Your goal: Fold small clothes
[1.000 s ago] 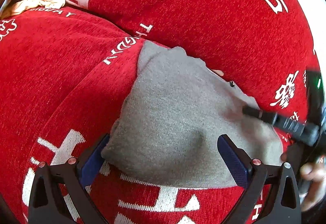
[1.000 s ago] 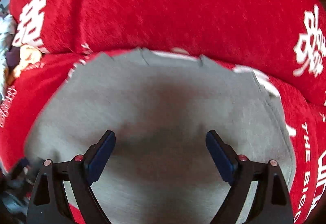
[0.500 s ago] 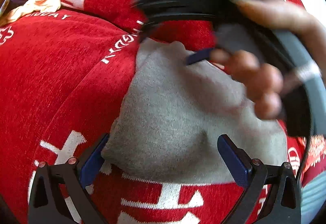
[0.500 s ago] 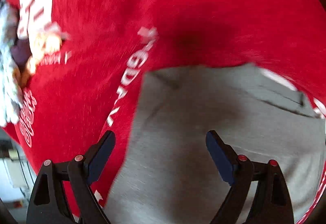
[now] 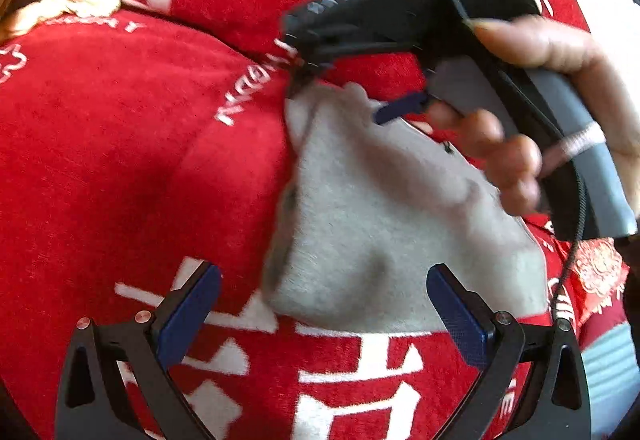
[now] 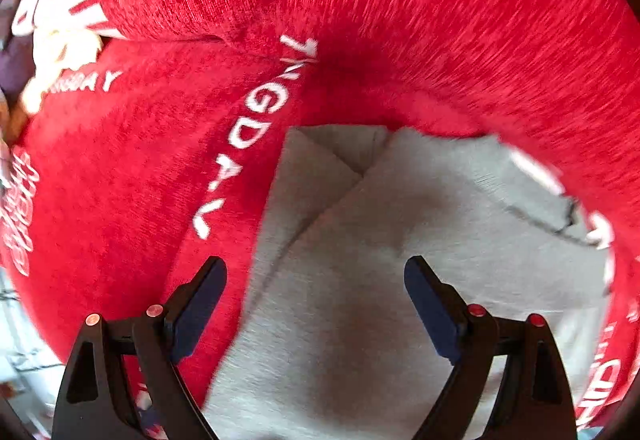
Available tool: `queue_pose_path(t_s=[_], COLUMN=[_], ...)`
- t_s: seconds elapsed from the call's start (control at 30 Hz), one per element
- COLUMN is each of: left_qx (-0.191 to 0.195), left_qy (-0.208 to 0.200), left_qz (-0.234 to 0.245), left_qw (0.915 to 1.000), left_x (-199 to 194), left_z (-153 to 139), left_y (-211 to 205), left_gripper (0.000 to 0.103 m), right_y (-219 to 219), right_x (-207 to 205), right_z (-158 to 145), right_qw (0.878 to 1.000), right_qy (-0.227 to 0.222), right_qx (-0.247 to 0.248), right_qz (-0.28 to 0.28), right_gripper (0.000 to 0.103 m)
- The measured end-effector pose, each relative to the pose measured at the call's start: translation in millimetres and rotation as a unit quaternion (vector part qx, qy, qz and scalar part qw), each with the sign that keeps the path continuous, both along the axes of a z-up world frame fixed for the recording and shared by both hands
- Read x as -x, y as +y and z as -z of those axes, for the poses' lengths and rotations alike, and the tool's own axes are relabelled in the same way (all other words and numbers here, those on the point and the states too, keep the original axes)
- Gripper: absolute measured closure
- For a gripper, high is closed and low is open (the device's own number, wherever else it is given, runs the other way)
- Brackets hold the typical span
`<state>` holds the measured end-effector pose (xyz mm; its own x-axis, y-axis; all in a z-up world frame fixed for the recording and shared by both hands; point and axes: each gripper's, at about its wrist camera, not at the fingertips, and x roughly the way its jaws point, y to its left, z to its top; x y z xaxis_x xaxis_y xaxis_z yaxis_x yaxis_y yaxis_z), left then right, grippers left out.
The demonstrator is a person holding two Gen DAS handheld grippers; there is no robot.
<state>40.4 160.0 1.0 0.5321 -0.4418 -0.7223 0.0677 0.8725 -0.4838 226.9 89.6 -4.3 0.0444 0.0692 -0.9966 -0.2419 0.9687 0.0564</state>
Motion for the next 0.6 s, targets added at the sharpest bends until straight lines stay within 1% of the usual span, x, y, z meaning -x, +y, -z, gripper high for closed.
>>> queue_pose_path(t_s=[0.07, 0.1, 0.13, 0.17, 0.2, 0.23, 0.27, 0.3, 0.33, 0.4, 0.5, 0.53, 0.6], left_qx=[0.006, 0.013, 0.021, 0.027, 0.031, 0.04, 0.046, 0.058, 0.07, 0.08, 0.074, 0.076, 0.069], left_qy=[0.0, 0.001, 0.002, 0.003, 0.005, 0.009, 0.011, 0.014, 0.016, 0.011, 0.004, 0.003, -0.007], left_qz=[-0.003, -0.006, -0.016, -0.024, -0.034, -0.047, -0.054, -0.06, -0.062, -0.055, -0.039, -0.031, -0.023], left_qw=[1.0, 0.9999, 0.9996, 0.9994, 0.9989, 0.998, 0.9974, 0.9964, 0.9954, 0.9952, 0.9965, 0.9967, 0.9973], left_x=[1, 1, 1, 2, 1, 0, -3, -4, -5, -4, -4, -4, -4], left_z=[-1, -1, -2, -2, -1, 0, 3, 4, 5, 4, 3, 4, 3], left_y=[1, 5, 11, 16, 22, 30, 34, 38, 40, 37, 25, 19, 11], left_gripper=[0.0, 0.0, 0.0, 0.0, 0.0, 0.0, 0.0, 0.0, 0.0, 0.0, 0.0, 0.0, 0.0], right_y=[12, 22, 29, 35, 35, 32, 28, 14, 0, -21, -46, -55, -66], right_x=[-4, -2, 2, 5, 7, 8, 7, 4, 2, 4, 13, 17, 21], right_z=[15, 26, 29, 31, 30, 25, 21, 12, 2, -12, -31, -38, -46], right_qw=[1.0, 0.998, 0.995, 0.993, 0.993, 0.992, 0.992, 0.993, 0.996, 0.996, 0.993, 0.99, 0.987], right_qy=[0.004, -0.009, -0.028, -0.044, -0.051, -0.056, -0.059, -0.061, -0.06, -0.074, -0.095, -0.105, -0.115], right_qx=[0.021, 0.06, 0.083, 0.094, 0.09, 0.085, 0.086, 0.075, 0.036, -0.003, -0.057, -0.084, -0.11], right_qz=[-0.01, -0.028, -0.049, -0.063, -0.064, -0.07, -0.071, -0.063, -0.053, -0.046, -0.045, -0.04, -0.034], right_gripper=[0.01, 0.01, 0.01, 0.012, 0.014, 0.026, 0.052, 0.069, 0.081, 0.082, 0.083, 0.083, 0.083])
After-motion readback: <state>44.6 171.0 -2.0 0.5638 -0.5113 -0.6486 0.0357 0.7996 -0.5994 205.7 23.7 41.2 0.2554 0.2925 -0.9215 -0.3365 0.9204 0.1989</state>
